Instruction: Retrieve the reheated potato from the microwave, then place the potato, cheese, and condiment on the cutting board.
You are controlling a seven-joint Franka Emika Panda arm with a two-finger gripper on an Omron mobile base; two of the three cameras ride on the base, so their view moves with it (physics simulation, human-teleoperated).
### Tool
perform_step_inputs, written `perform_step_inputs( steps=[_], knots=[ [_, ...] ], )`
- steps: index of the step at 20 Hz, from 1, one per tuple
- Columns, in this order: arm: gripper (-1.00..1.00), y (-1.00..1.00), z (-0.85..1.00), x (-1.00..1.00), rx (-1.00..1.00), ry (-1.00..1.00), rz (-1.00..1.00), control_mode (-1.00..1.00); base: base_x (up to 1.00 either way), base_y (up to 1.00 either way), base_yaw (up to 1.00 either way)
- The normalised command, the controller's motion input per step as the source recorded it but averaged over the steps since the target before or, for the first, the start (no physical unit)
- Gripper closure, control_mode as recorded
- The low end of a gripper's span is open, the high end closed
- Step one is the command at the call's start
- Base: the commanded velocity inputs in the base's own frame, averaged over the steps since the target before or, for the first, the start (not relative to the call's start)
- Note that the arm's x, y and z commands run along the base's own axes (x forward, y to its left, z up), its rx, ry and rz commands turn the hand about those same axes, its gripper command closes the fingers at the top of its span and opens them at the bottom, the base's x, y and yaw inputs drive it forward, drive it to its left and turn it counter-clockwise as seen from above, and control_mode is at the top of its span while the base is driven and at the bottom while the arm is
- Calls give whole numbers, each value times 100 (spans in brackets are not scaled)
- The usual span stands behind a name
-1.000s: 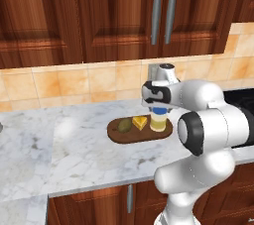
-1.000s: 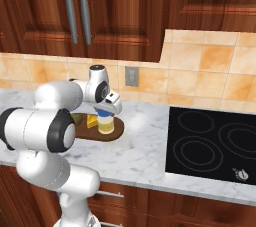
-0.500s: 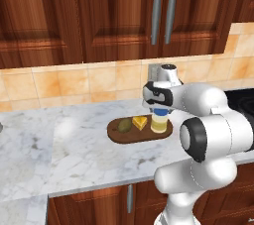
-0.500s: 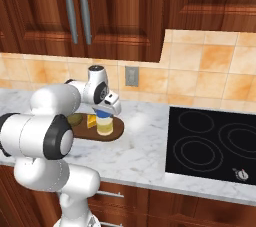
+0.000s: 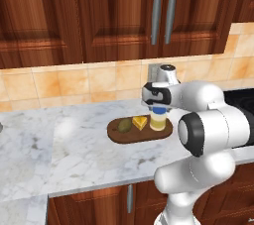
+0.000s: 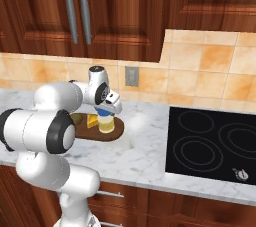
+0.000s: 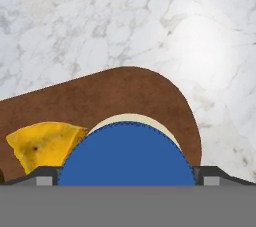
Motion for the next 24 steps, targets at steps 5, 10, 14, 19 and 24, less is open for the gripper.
perform_step_inputs(
  steps=[5, 10, 14, 19, 24],
  knots=[
    [-100, 0, -2, 4, 0, -6, 1, -100, 0, 0, 0],
    [-100, 0, -1, -3, 0, -12, 0, -100, 0, 0, 0],
    [-100, -1, -7, -11, 0, -9, 0, -100, 0, 0, 0],
    [-100, 0, -10, -20, 0, 1, 0, -100, 0, 0, 0],
    [-100, 0, 0, -18, 0, 10, 0, -100, 0, 0, 0]
  ],
)
